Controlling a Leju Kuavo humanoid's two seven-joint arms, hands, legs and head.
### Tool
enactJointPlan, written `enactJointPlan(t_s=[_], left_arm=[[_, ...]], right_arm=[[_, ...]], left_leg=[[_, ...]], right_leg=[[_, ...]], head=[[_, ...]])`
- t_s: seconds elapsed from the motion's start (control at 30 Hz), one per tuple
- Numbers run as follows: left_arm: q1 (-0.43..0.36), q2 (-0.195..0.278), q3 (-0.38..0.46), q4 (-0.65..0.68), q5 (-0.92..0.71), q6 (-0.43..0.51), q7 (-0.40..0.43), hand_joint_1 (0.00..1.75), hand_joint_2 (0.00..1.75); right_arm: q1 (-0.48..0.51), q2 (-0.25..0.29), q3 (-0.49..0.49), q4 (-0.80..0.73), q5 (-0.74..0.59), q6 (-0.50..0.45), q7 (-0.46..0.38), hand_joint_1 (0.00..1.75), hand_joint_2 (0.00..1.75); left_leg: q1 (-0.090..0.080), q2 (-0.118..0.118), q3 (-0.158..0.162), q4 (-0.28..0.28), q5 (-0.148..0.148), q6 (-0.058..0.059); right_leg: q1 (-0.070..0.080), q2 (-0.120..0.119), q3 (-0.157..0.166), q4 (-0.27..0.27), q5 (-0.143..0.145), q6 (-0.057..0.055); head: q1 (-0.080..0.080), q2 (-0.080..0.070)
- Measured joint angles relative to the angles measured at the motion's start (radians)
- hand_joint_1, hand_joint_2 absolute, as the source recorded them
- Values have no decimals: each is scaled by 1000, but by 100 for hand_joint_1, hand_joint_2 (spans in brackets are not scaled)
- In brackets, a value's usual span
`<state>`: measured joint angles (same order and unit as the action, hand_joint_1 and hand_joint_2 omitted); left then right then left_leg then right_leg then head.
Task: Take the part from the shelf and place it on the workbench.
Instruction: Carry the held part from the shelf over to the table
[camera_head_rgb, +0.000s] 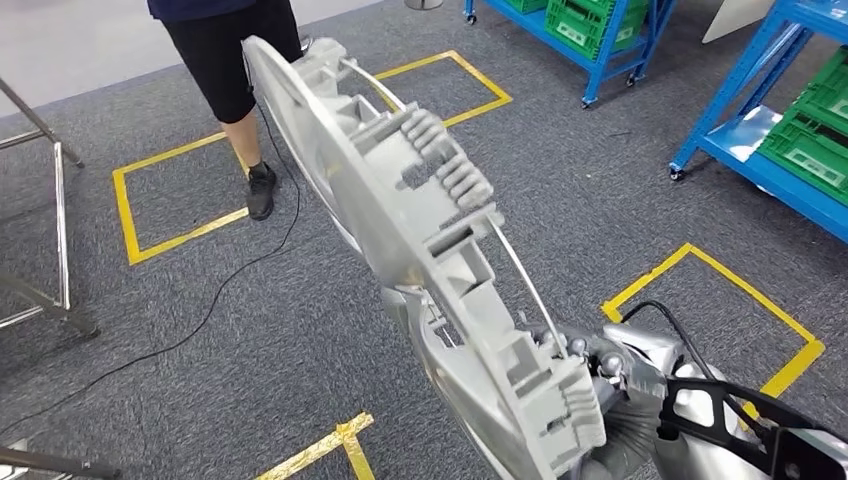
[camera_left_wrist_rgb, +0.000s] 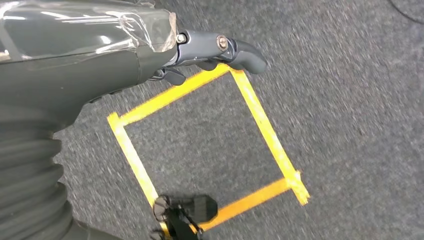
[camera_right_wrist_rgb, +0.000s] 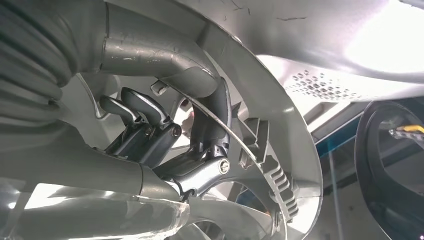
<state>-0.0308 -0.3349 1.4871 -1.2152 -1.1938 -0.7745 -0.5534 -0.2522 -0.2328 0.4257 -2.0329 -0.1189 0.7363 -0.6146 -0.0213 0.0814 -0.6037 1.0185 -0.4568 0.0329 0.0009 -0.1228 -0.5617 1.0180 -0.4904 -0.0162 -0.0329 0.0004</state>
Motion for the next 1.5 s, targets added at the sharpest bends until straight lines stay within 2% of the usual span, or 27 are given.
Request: enactJointPlan(t_s=[0.03, 0.1, 0.17, 0.23, 0.27, 0.3, 0.37, 0.4, 0.47, 0.53, 0.57, 0.63, 0.7, 0.77, 0.8, 0.87, 0.93, 1.0, 1.07, 1.13, 1.2, 1.27, 1.3, 1.33, 1.4, 1.43, 1.5], left_arm=[[0, 2, -1, 0, 1, 0, 0, 0, 175], [1, 3, -2, 1, 1, 0, -1, 0, 175], [-2, 1, -4, 3, 1, 0, -1, 0, 175], [-4, 0, -7, 5, 1, 0, -1, 0, 175], [-4, 0, -7, 6, 1, 0, -1, 0, 175], [-3, -1, -7, 8, 1, 0, -1, 0, 175], [-2, -2, -7, 10, 1, -1, 0, 0, 175], [-1, -2, -7, 10, 2, -2, 2, 0, 175], [-1, -3, -6, 10, 5, -8, 8, 0, 175], [1, -5, -1, 9, 11, -20, 19, 0, 175], [3, -6, 3, 8, 13, -27, 25, 0, 175], [3, -8, 9, 4, 16, -40, 34, 0, 175], [0, -9, 11, 3, 20, -53, 42, 0, 175], [-1, -11, 15, 4, 30, -76, 50, 0, 175], [-1, -12, 16, 4, 36, -91, 52, 0, 175], [0, -10, 17, 7, 45, -120, 54, 0, 175], [-1, -7, 17, 11, 50, -140, 53, 0, 175], [-2, -4, 17, 16, 52, -148, 51, 0, 175], [1, 0, 17, 19, 51, -149, 49, 0, 175], [4, 3, 17, 24, 50, -153, 45, 0, 175], [1, 2, 17, 28, 49, -162, 41, 0, 175], [0, 1, 17, 29, 48, -170, 39, 0, 175], [1, 0, 17, 29, 47, -172, 39, 0, 175], [2, -1, 17, 29, 47, -173, 39, 0, 175], [3, -2, 17, 30, 46, -176, 39, 0, 175], [4, -2, 17, 29, 46, -177, 40, 0, 175], [6, -2, 18, 28, 45, -181, 45, 0, 175]], right_arm=[[0, 2, 0, 0, -2, 1, 0, 175, 175], [0, 5, 0, 1, -4, 2, 1, 175, 175], [1, 4, 0, 2, -6, 2, 1, 175, 175], [2, 4, -1, 4, -6, 2, 1, 175, 175], [3, 3, 0, 5, -6, 3, 2, 175, 175], [4, 3, 0, 6, -6, 4, 2, 175, 175], [4, 3, 0, 6, -8, 5, 2, 175, 175], [2, 3, 0, 7, -9, 6, 2, 175, 175], [0, 3, -1, 8, -11, 7, 2, 175, 175], [-1, 3, -1, 10, -13, 8, 2, 175, 175], [-1, 3, -1, 12, -13, 8, 1, 175, 175], [0, 4, -2, 12, -12, 7, 0, 175, 175], [2, 4, -3, 12, -11, 6, 0, 175, 175], [4, 4, -3, 11, -12, 4, 2, 175, 175], [5, 4, -3, 11, -12, 4, 4, 175, 175], [7, 4, -3, 11, -14, 3, 9, 175, 175], [6, 3, -3, 11, -16, 2, 12, 175, 175], [6, 3, -4, 11, -17, 1, 13, 175, 175], [6, 3, -4, 10, -19, 1, 14, 175, 175], [7, 3, -4, 9, -21, 2, 15, 175, 175], [8, 3, -5, 7, -25, 4, 17, 175, 175], [10, 2, -6, 6, -27, 4, 18, 175, 175], [11, 2, -5, 6, -27, 4, 19, 175, 175], [13, 1, -5, 6, -27, 5, 20, 175, 175], [12, 1, -5, 6, -27, 5, 21, 175, 175], [12, 0, -5, 5, -28, 5, 22, 175, 175], [12, 0, -5, 4, -30, 5, 23, 175, 175]], left_leg=[[1, -13, 6, -8, 5, 3], [7, -40, 20, -30, 19, 7], [14, -68, 26, -42, 30, 9], [16, -100, 26, -42, 32, 10], [16, -118, 26, -41, 32, 10], [17, -135, 26, -39, 31, 9], [21, -169, 26, -31, 27, 2], [22, -184, 24, -25, 24, -4], [24, -207, 14, -11, 18, -18], [28, -225, 2, -8, 18, -30], [29, -221, -3, -6, 18, -35], [29, -172, -25, 35, -3, -44], [30, -110, -87, 155, -55, -51], [33, -90, -155, 273, -91, -54], [33, -87, -167, 285, -84, -53], [30, -73, -122, 190, -27, -45], [18, -27, -52, 56, 19, -32], [6, -4, -27, 6, 25, -22], [7, -27, -23, -3, 29, -14], [13, -53, -8, -19, 39, -3], [17, -80, 1, -27, 44, 3], [18, -110, 1, -27, 43, 4], [19, -127, 2, -26, 43, 4], [21, -144, 3, -25, 42, 2], [26, -177, 3, -17, 36, -6], [27, -192, 1, -11, 32, -13], [26, -212, -7, -2, 27, -25]], right_leg=[[-1, -8, 2, -2, -1, 4], [-3, 25, -4, 17, -15, 8], [-7, 90, -50, 117, -59, 5], [-9, 116, -117, 250, -105, 6], [-11, 118, -135, 280, -109, 13], [-13, 120, -133, 268, -95, 22], [-21, 136, -79, 137, -31, 45], [-24, 154, -51, 74, -4, 50], [-25, 182, -22, 10, 21, 42], [-22, 176, -20, 10, 21, 24], [-21, 166, -19, 9, 22, 18], [-23, 144, -13, 5, 22, 5], [-18, 121, -9, 4, 18, -4], [-13, 95, -7, 4, 13, -8], [-11, 83, -7, 4, 11, -9], [-7, 60, -2, 4, 6, -9], [-1, 39, 6, 3, -1, -5], [2, 21, 10, 2, -7, 2], [0, 8, 12, 1, -12, 11], [-3, 45, 0, 33, -30, 14], [-7, 101, -55, 144, -75, 11], [-10, 117, -126, 269, -114, 13], [-12, 119, -144, 290, -113, 20], [-15, 120, -140, 267, -93, 30], [-25, 142, -86, 132, -26, 53], [-29, 157, -57, 69, 2, 56], [-28, 175, -32, 17, 23, 44]], head=[[-1, 0], [0, 0], [4, 0], [6, 0], [6, 0], [6, 0], [6, 0], [6, 0], [7, 0], [8, 0], [8, 0], [2, 0], [-2, 0], [-2, 0], [-2, 0], [-2, 0], [-1, 0], [-1, 0], [-2, 0], [0, 0], [4, 0], [7, 0], [7, 0], [7, 0], [7, 0], [8, 0], [9, 0]])
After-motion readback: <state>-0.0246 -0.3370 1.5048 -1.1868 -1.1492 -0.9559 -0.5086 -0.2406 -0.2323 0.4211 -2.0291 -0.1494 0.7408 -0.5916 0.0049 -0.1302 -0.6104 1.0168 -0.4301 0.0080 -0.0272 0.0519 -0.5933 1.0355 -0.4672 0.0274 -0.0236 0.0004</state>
